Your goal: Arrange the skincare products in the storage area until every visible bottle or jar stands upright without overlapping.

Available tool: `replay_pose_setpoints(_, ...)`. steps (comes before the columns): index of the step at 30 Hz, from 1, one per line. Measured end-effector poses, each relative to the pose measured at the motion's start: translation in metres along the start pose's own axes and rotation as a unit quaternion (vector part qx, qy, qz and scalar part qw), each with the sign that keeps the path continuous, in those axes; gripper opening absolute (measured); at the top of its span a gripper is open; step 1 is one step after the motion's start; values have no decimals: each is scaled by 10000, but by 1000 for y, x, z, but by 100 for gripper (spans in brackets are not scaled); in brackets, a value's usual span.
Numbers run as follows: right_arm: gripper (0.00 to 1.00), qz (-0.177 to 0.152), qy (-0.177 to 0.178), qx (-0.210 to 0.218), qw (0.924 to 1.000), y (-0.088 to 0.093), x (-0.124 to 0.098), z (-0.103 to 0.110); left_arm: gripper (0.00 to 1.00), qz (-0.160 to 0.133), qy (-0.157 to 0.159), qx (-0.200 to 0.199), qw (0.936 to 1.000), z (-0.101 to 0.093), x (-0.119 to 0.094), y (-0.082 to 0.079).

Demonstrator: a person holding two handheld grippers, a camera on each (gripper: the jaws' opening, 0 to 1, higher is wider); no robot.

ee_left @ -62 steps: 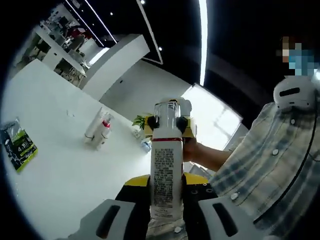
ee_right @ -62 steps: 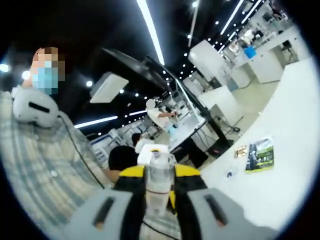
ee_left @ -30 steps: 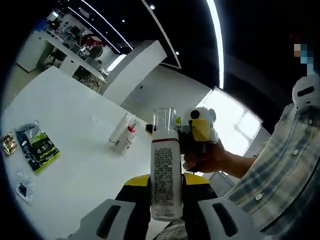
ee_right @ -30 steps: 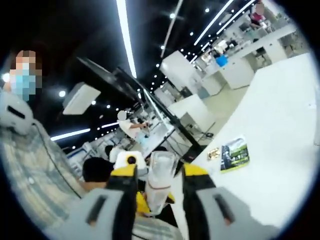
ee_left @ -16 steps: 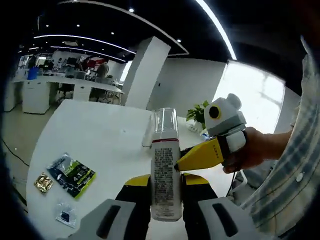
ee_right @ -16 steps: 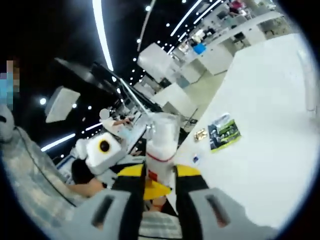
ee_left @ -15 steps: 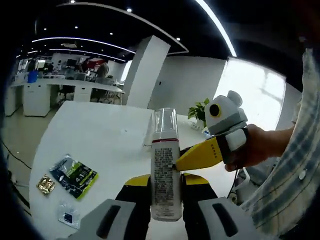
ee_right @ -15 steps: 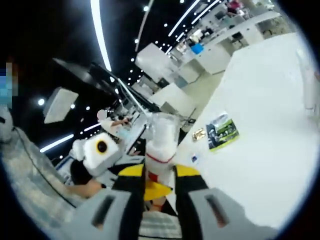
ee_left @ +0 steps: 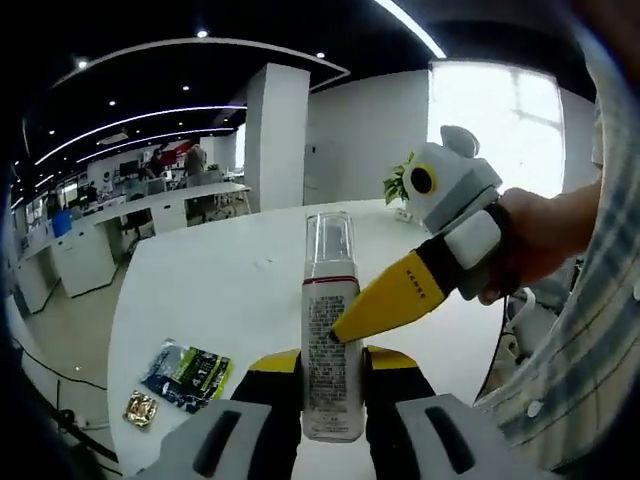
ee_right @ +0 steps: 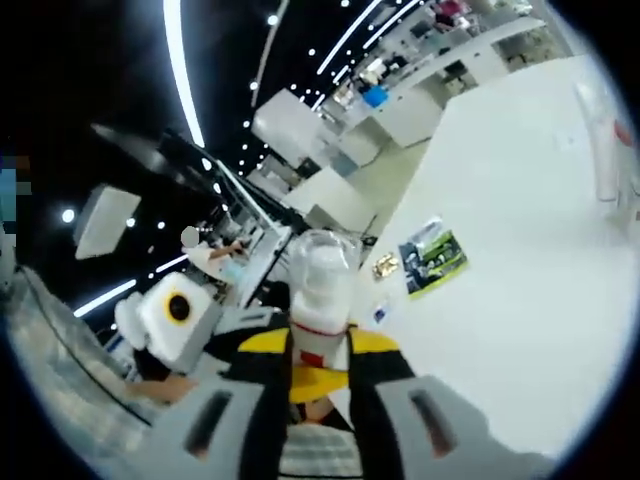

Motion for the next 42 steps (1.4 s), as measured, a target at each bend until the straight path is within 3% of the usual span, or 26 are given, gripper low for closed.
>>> replay_pose_setpoints(4,19,15,44,-53,10000,0,0,-1,23,65,30,159,9998,1,2,1)
replay_pose_setpoints(14,16,125,68,-171,9998,1,-1,-7,23,-54,-47,-312,9995,4,3,8)
replay_pose_setpoints(20,16,204,6,-469,9987,4,1,-9,23,47,17,-176,9998,2,3,12)
replay_pose_setpoints(26,16,204,16,-647,9977,2,1,-11,24,84,-51,-326,9994,6,2,16)
replay_pose_setpoints(42,16,26,434,-1025,9938,-12,-11,-38,31,226,-260,-734,9967,11,-8,28)
Point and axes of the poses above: the point that each gripper's makers call its tool centre point, and the gripper's own axes: x roughly forward along the fingers, z roughly to its left, y roughly out of its underside, the point moved 8 cm from there along -x, roughly backward along the fingers, and after that the axes turned 15 degrees about -z, right-handed, at the moved point
